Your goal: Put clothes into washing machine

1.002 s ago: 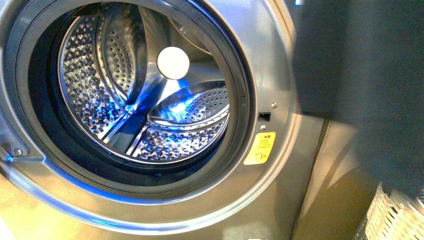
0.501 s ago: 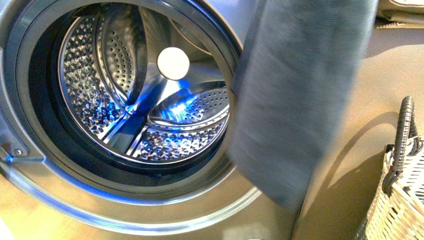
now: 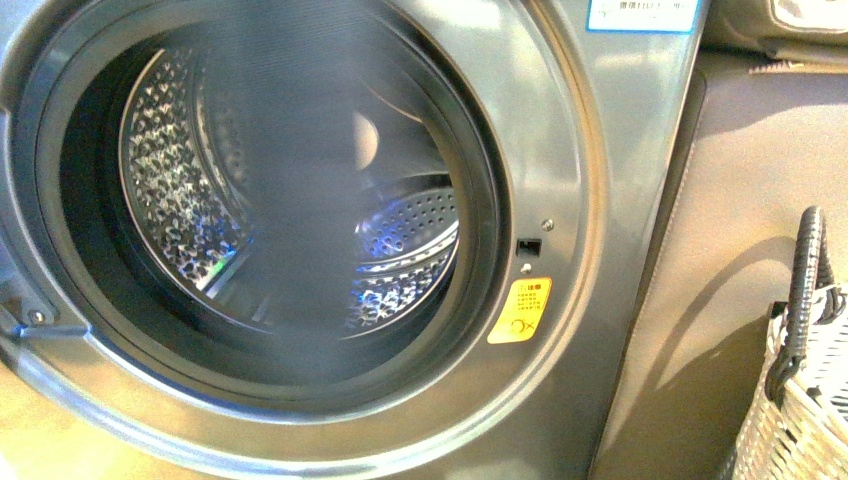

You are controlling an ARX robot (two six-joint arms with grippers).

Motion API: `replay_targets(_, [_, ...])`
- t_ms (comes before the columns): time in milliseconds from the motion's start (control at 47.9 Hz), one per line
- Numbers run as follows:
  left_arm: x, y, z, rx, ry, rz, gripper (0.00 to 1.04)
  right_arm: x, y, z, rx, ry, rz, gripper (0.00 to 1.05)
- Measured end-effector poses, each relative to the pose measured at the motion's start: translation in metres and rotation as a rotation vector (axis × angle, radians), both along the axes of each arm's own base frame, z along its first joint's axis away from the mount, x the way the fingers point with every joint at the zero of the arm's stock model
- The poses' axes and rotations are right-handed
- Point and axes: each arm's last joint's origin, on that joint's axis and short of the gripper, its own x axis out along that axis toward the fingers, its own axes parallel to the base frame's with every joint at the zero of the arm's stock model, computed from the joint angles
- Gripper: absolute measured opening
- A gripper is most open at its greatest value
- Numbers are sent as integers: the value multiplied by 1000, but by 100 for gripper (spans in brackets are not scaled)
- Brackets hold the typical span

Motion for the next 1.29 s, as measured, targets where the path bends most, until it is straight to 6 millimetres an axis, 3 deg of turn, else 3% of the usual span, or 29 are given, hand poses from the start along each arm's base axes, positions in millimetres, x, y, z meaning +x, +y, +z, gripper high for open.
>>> replay_targets(146, [-2,20,-15,17,27,47,12,0,0,0,0,0,0,97])
replay_targets(292, [-9,39,-45,44,86,73,12,0,0,0,0,-1,0,97])
replay_targets(773, [-35,70,-142,15,281,111,12,0,0,0,0,0,0,97])
replay_targets(1002, [-25,82,-180,-25,375,169,12,0,0,0,0,0,0,97])
replay_targets(1295, [1,72,-199,-20,405,172,12,0,0,0,0,-1,0,97])
